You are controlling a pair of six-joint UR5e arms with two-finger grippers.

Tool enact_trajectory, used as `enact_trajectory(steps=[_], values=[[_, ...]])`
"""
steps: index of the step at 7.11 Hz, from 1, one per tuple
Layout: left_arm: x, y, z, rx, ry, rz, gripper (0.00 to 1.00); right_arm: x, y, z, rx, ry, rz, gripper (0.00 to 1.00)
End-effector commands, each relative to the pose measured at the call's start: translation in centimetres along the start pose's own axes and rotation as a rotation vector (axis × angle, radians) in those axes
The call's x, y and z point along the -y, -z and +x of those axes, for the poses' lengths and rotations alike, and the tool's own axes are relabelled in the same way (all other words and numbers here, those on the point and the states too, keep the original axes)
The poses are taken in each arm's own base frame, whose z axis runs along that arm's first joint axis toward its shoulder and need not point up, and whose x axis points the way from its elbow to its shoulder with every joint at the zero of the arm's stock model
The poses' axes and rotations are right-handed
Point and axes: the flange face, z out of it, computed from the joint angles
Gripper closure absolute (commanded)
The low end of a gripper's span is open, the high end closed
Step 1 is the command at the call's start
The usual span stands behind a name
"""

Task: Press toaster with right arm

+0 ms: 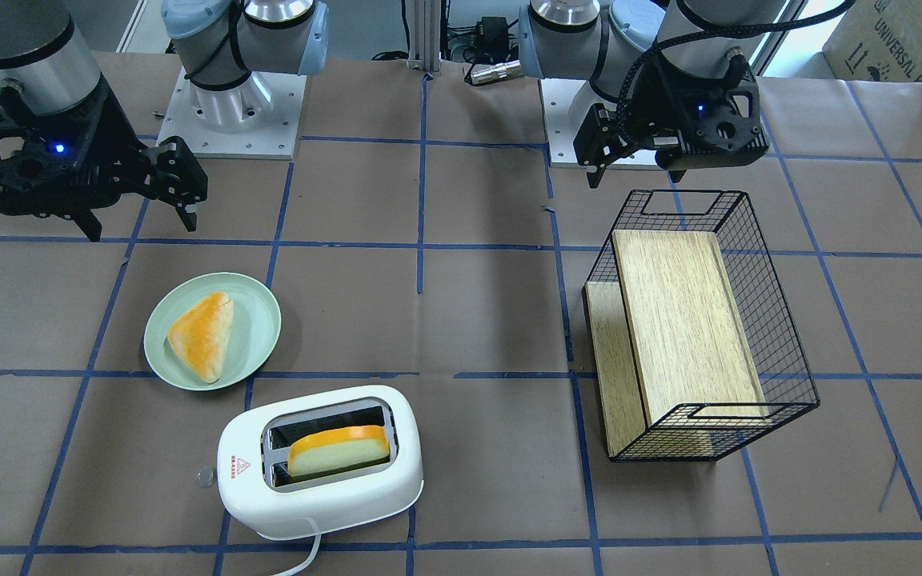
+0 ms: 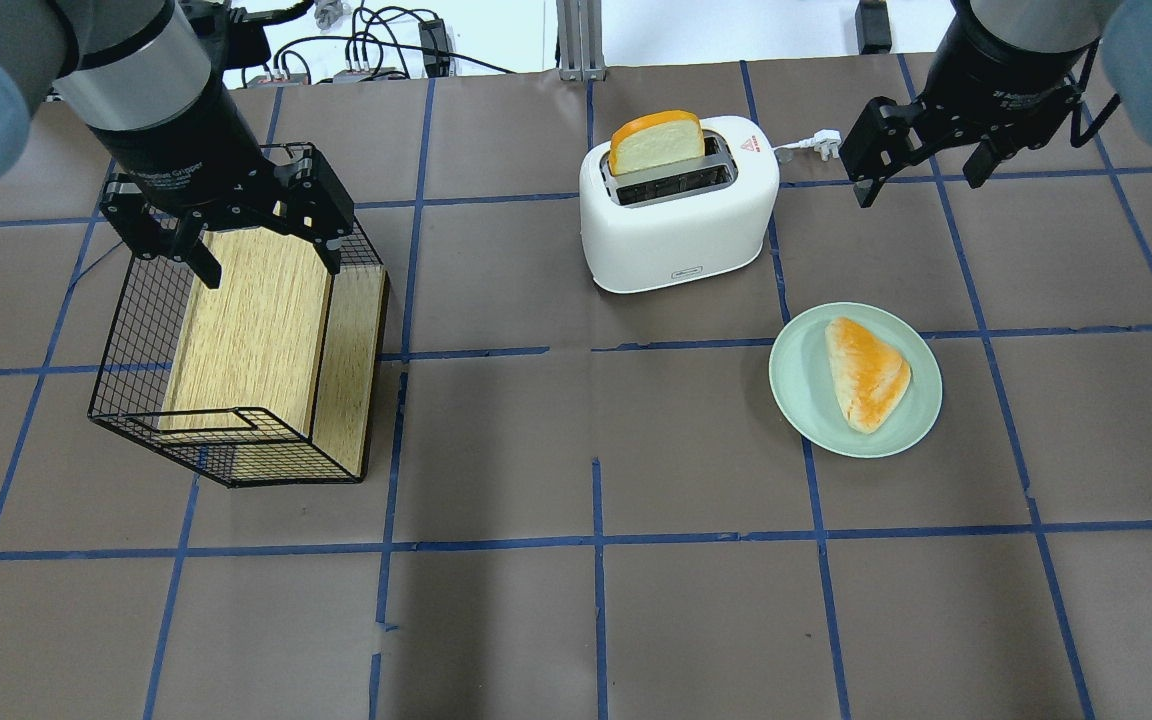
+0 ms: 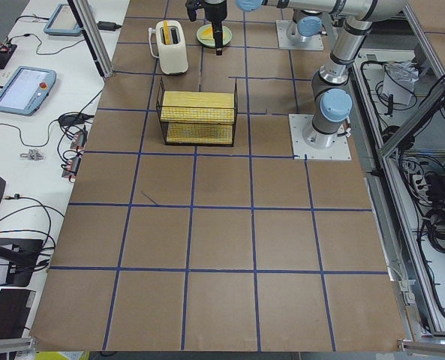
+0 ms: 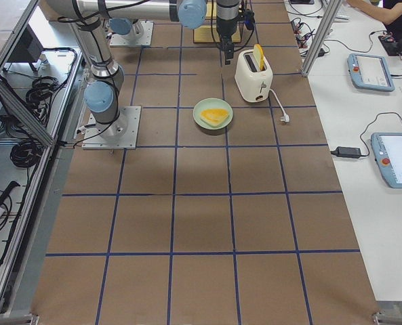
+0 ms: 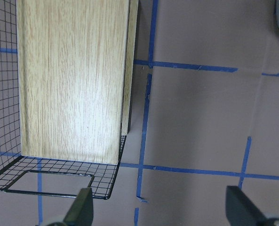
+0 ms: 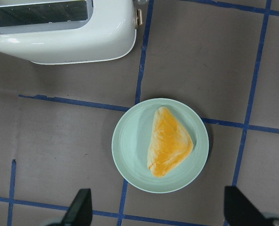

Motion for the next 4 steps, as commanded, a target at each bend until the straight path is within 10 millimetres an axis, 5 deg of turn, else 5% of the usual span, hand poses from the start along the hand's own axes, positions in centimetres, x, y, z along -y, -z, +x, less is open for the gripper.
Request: enact_trajectory(steps=[1,2,4], values=[[0.0,0.0,0.0,0.0,0.0,-0.001,0.0,0.1,0.1,0.0,0.012,-0.006,0.008,0.07],[0.0,0.0,0.0,0.0,0.0,0.001,0.0,0.6,0.0,0.1,0.019,-0.008,0.011,0.29],[0.0,0.0,0.0,0.0,0.0,-0.001,0.0,2.8,-0.5,0.7,0.078,-0.012,0.02,0.92]])
